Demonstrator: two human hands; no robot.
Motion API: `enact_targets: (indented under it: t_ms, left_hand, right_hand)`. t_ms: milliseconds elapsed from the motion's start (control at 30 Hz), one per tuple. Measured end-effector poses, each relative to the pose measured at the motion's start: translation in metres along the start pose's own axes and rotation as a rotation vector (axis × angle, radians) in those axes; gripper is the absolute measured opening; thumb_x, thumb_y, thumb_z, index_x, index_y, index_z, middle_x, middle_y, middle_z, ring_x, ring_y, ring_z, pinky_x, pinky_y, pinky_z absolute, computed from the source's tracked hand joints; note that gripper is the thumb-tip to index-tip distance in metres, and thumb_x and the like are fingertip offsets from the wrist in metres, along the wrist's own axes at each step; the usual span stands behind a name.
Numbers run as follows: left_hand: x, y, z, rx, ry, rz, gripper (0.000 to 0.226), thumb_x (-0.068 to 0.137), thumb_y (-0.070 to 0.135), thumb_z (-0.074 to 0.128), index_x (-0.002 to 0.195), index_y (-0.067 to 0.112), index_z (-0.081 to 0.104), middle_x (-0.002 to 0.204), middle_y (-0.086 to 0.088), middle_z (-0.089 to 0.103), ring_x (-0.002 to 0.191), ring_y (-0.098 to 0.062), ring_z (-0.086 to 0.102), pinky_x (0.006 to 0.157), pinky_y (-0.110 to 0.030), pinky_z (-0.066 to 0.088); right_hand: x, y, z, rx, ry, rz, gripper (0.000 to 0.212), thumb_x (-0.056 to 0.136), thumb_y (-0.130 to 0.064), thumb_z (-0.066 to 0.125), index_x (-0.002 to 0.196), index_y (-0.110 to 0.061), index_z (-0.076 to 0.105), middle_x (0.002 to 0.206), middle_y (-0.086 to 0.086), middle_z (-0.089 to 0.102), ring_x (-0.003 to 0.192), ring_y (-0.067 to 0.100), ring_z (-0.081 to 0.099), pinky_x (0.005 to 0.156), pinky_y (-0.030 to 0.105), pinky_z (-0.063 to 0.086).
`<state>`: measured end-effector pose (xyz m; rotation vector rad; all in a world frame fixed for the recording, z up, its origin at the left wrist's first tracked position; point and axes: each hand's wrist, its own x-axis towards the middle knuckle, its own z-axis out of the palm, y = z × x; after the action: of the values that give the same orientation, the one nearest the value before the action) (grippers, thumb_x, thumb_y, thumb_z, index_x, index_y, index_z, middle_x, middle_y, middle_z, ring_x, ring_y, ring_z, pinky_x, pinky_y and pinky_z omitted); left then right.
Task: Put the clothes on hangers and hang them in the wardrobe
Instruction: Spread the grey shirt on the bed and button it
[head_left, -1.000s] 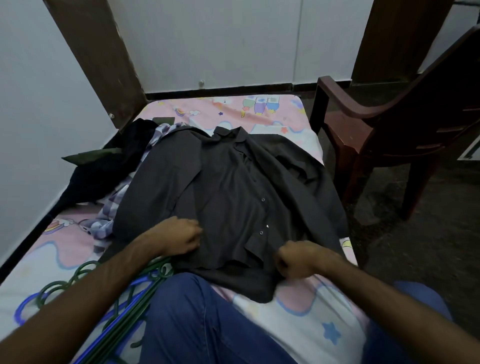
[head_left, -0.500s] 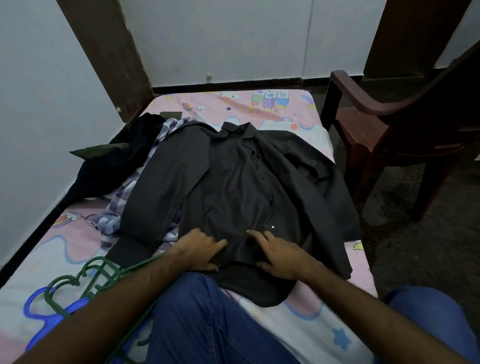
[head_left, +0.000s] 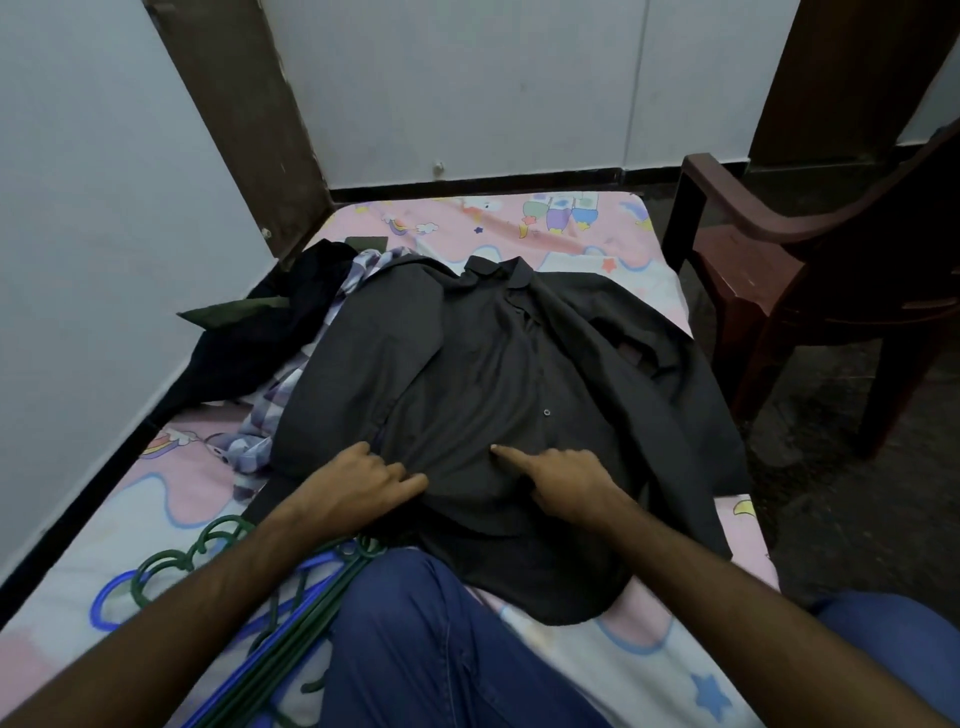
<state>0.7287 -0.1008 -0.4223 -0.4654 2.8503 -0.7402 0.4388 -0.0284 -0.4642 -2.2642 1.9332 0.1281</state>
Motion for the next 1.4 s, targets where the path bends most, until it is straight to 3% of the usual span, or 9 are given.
enact_targets:
  t_ms: [133, 267, 433, 567, 800, 933, 1200, 1300, 1400]
  left_hand:
    - [-0.044, -0.015, -0.001, -0.008, 0.006, -0.059, 0.037, 0.073, 0.018, 0.038, 0.107, 0.019, 0.055, 0.064, 0.000, 0.060, 0.045, -0.023, 0.057, 0.049, -0.030, 0.039]
    - [-0.075, -0.026, 0.001, -0.001, -0.106, -0.109, 0.036, 0.068, 0.021, 0.053, 0.105, 0.022, 0.055, 0.066, 0.003, 0.061, 0.042, -0.019, 0.057, 0.041, -0.027, 0.038]
    - [-0.066, -0.016, -0.009, -0.245, -0.548, -0.197, 0.028, 0.095, 0.036, 0.042, 0.118, 0.028, 0.055, 0.114, 0.002, 0.065, 0.100, -0.022, 0.065, 0.070, -0.034, 0.043]
    - [-0.029, -0.023, -0.015, -0.346, -0.440, -0.289, 0.024, 0.098, 0.039, 0.041, 0.108, 0.026, 0.058, 0.116, 0.006, 0.064, 0.105, -0.016, 0.062, 0.078, -0.031, 0.042]
    - [0.092, 0.022, -0.022, -0.693, -0.240, -0.152, 0.021, 0.098, 0.031, 0.048, 0.113, 0.021, 0.057, 0.117, 0.002, 0.061, 0.109, -0.019, 0.059, 0.092, -0.035, 0.047]
    - [0.153, 0.074, -0.016, -0.801, -0.244, -0.041, 0.048, 0.096, 0.049, 0.050, 0.137, 0.024, 0.044, 0.134, 0.000, 0.047, 0.125, -0.022, 0.051, 0.102, -0.043, 0.044]
    - [0.189, 0.137, -0.010, -0.671, -0.208, -0.012, 0.065, 0.091, 0.070, 0.042, 0.148, 0.044, 0.025, 0.150, -0.005, 0.035, 0.123, -0.034, 0.047, 0.102, -0.050, 0.043]
    - [0.196, 0.139, -0.015, -0.658, -0.185, -0.044, 0.058, 0.093, 0.068, 0.041, 0.144, 0.042, 0.033, 0.139, -0.003, 0.041, 0.122, -0.030, 0.047, 0.100, -0.048, 0.043]
    - [0.207, 0.140, -0.017, -0.803, -0.133, -0.072, 0.057, 0.095, 0.055, 0.049, 0.147, 0.040, 0.031, 0.133, 0.002, 0.045, 0.123, -0.021, 0.047, 0.102, -0.045, 0.042]
  right_hand:
    - [0.008, -0.021, 0.001, 0.396, 0.114, 0.161, 0.026, 0.093, -0.022, 0.049, 0.114, -0.025, 0.063, 0.110, 0.008, 0.072, 0.099, 0.031, 0.070, 0.083, 0.041, 0.057]
    - [0.002, -0.031, 0.015, 1.067, -0.067, 0.257, 0.017, 0.098, -0.007, 0.055, 0.111, -0.014, 0.065, 0.062, 0.003, 0.067, 0.048, 0.012, 0.065, 0.050, 0.030, 0.058]
    - [-0.021, -0.026, 0.036, 0.803, -0.300, 0.131, 0.041, 0.097, -0.013, 0.064, 0.135, -0.021, 0.050, 0.072, 0.003, 0.067, 0.053, 0.011, 0.062, 0.053, 0.025, 0.057]
    - [-0.042, -0.011, 0.017, 0.605, -0.395, -0.077, 0.033, 0.096, -0.023, 0.067, 0.128, -0.019, 0.060, 0.094, 0.009, 0.074, 0.078, 0.024, 0.072, 0.077, 0.031, 0.058]
    - [-0.081, 0.088, 0.005, -0.072, 0.354, 0.480, 0.056, 0.077, -0.047, 0.074, 0.124, -0.025, 0.053, 0.127, 0.005, 0.049, 0.110, 0.032, 0.051, 0.083, 0.045, 0.049]
    - [-0.091, 0.132, 0.006, 0.387, 0.192, 0.676, 0.040, 0.088, -0.034, 0.069, 0.123, -0.023, 0.055, 0.125, 0.008, 0.060, 0.115, 0.035, 0.059, 0.088, 0.043, 0.051]
    - [-0.108, 0.198, -0.013, 1.460, 0.591, 0.940, 0.023, 0.102, -0.008, 0.056, 0.090, 0.004, 0.071, 0.088, 0.018, 0.069, 0.080, 0.027, 0.062, 0.070, 0.033, 0.050]
    - [-0.108, 0.193, 0.000, 1.441, 0.566, 0.967, 0.024, 0.106, -0.008, 0.046, 0.096, 0.004, 0.064, 0.075, 0.012, 0.062, 0.062, 0.020, 0.054, 0.054, 0.026, 0.045]
    - [-0.114, 0.179, 0.009, 0.897, 0.769, 0.851, 0.012, 0.098, -0.015, 0.060, 0.108, -0.008, 0.059, 0.104, 0.012, 0.062, 0.090, 0.026, 0.060, 0.078, 0.035, 0.048]
